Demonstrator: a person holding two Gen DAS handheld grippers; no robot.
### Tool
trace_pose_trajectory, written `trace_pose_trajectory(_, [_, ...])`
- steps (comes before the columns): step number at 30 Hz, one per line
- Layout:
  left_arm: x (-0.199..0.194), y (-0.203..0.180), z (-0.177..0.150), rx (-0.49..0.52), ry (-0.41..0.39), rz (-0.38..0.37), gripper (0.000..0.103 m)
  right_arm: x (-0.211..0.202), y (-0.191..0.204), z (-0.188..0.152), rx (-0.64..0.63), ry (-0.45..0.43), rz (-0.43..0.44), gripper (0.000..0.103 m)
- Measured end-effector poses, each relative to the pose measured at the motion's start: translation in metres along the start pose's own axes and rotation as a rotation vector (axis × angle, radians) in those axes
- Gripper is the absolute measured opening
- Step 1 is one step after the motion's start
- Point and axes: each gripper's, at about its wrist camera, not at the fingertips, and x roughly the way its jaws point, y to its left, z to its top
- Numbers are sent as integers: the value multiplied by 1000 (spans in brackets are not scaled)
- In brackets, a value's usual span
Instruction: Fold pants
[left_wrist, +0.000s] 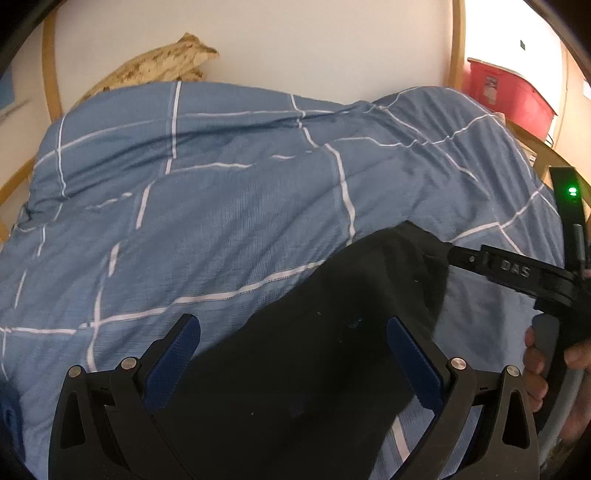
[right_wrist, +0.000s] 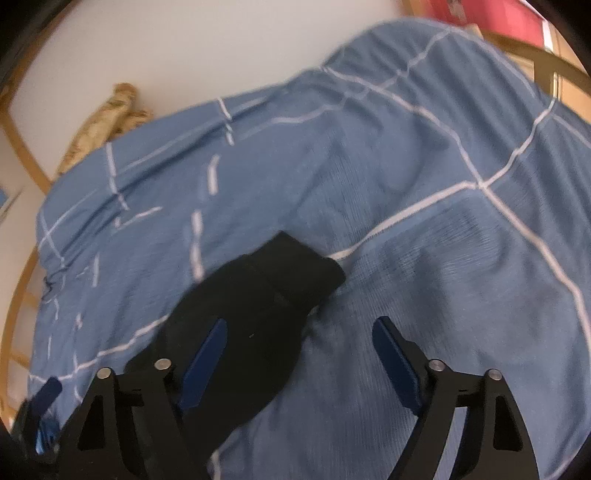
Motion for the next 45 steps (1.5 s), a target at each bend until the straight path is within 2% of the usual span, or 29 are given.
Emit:
trace_pose_trajectory(1, [4, 1, -2, 2, 2, 5, 103, 8, -3, 2, 9, 13, -2, 74])
trace_pose_trajectory(4, [14, 3, -4, 17, 0, 24, 103, 28, -9, 6, 45, 36, -12, 70])
trace_pose_trajectory(8, [22, 6, -10, 45, 4, 44, 103, 54, -19, 3, 136, 77, 33, 63])
trace_pose_trajectory(9, [23, 6, -10, 53, 3, 46, 103, 56, -20, 3, 145, 71, 35, 52])
trace_pose_trajectory(10, [23, 6, -12, 62, 1, 51, 103, 58, -21, 1, 162, 69, 55, 36])
trace_pose_trajectory(12, [21, 7, -13, 65, -7, 60, 103, 60, -21, -1, 194, 82, 130, 17])
trace_pose_trajectory(14, [18, 9, -13, 53, -10, 55, 103, 53, -19, -3, 176, 53, 128, 15])
trace_pose_trajectory(19, [3, 6, -15, 40, -32, 31, 103, -7, -19, 1, 73, -130, 50, 14])
trace_pose_trajectory(22, [-6, -5, -20, 59, -44, 11, 103, -44, -37, 0, 43, -179, -1, 14])
trace_pose_trajectory(25, [-6, -24, -28, 106, -38, -9, 103, -68, -58, -5, -7, -209, -107, 14])
trace_pose_trajectory(31, [7, -48, -47, 131, 15, -14, 103, -49, -106, -24, 62, -96, -177, 14])
trace_pose_trajectory(35, [13, -47, -54, 114, 50, -14, 103, -38, -117, -38, 77, -56, -220, 15])
trace_pose_trajectory(36, [13, -46, -55, 113, 52, -12, 103, -38, -117, -39, 64, -60, -245, 21])
trace_pose_trajectory(38, [10, -43, -57, 103, 50, -2, 103, -43, -117, -42, 61, -74, -297, 42])
trace_pose_trajectory(39, [8, -42, -57, 99, 47, -4, 103, -48, -117, -42, 64, -85, -345, 60])
trace_pose_trajectory(40, [2, -40, -58, 94, 41, -3, 103, -55, -118, -43, 69, -103, -380, 66])
trace_pose_trajectory(44, [-30, -33, -61, 92, 1, -33, 103, -96, -96, -54, 3, -185, -449, 66])
trace_pose_trajectory(45, [-44, -29, -63, 87, -19, -45, 103, -108, -87, -59, -24, -213, -441, 68])
